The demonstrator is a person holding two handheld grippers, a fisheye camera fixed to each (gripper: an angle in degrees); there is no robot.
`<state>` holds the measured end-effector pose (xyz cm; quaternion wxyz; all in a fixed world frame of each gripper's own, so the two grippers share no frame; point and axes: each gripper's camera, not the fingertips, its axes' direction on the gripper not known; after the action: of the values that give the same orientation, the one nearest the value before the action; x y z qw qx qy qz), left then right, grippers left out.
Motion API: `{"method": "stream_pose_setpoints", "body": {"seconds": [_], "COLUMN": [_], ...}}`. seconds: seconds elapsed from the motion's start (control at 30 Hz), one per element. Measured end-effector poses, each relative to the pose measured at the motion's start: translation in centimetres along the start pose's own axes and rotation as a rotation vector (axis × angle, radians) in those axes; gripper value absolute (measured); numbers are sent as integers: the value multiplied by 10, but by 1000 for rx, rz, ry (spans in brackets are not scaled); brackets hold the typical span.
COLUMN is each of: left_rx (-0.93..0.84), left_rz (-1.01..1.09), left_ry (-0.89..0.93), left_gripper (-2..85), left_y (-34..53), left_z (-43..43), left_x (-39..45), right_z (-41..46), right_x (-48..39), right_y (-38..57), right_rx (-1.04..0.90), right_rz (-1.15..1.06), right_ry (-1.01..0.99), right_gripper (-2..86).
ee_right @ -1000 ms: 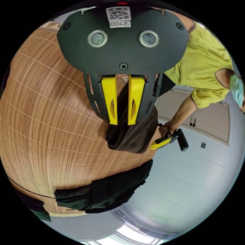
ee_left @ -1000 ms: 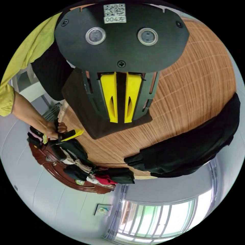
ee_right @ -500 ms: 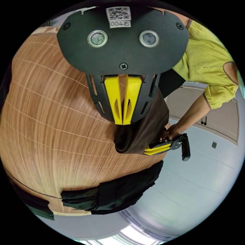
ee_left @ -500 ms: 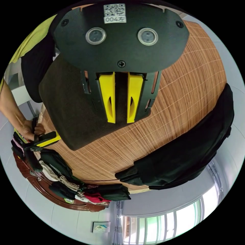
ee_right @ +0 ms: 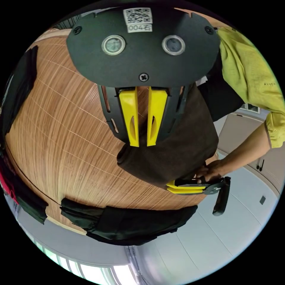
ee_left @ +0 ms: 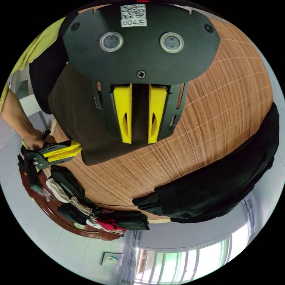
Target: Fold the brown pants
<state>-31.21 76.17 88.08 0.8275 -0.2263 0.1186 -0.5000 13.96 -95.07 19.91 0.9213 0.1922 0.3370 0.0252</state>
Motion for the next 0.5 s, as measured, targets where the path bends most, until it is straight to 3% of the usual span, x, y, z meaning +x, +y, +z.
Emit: {"method": "stream_pose_setpoints", "body": {"seconds": [0.23, 0.5], "left_rx": [22, 111], "left_rz": [-82, -23], "left_ry": [124, 64], "left_gripper": [104, 133], "left_y": [-6, 7], "left_z": [0, -109], "left_x": [-20, 25], "right_z": [3, -35], "right_x": [1, -72], "right_y": [-5, -2], "right_rx": [43, -113], "right_rz": [104, 116], "right_ry": [-150, -151], "right_gripper": [79, 103]}}
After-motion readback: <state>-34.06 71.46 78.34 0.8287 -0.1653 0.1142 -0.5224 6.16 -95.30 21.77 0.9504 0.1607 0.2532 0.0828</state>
